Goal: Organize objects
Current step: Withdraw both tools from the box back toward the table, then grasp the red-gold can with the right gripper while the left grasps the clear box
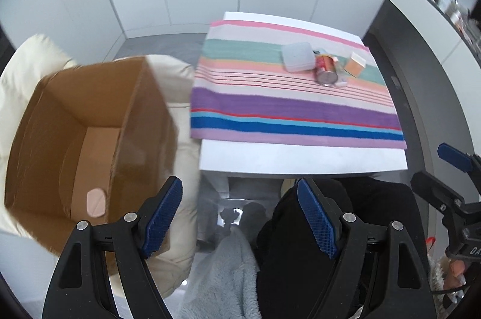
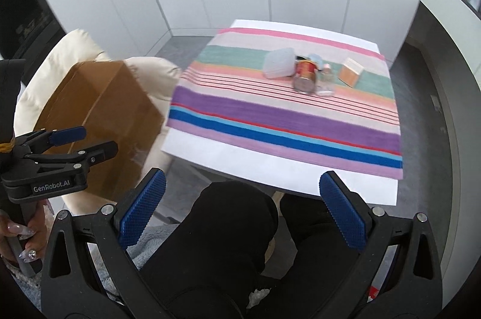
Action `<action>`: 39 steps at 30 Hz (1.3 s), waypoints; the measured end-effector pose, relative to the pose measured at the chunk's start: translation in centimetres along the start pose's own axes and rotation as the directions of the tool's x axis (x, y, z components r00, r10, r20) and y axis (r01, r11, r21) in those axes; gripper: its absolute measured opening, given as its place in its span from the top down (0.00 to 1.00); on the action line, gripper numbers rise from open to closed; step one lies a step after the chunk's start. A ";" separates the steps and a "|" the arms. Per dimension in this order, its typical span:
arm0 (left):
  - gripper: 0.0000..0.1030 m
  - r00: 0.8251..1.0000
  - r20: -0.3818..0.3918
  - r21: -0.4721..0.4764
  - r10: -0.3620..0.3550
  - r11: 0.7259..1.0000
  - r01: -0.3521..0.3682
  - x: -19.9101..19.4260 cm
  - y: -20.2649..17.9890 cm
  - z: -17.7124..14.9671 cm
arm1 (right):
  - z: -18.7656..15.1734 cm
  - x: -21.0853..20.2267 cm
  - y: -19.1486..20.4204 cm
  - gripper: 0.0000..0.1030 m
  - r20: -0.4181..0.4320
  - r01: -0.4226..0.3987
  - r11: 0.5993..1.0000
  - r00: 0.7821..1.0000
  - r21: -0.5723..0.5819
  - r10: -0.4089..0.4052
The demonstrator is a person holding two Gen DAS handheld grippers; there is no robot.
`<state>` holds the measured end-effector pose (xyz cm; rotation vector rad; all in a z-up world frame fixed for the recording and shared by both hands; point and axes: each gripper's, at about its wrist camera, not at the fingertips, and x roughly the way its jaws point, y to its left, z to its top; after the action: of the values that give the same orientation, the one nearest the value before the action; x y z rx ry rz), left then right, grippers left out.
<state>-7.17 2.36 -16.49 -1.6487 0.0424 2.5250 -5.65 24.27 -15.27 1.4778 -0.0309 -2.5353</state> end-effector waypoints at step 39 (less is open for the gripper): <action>0.20 0.976 -0.159 -0.107 -0.148 0.986 0.132 26.9 -7.7 22.5 | 15.2 31.9 -14.8 0.44 -0.133 0.112 0.991 0.986 0.075 -0.101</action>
<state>-37.44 14.53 -31.64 -1.8255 -0.1756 2.3155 -36.49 31.41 -36.89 1.7160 -0.0383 -2.5427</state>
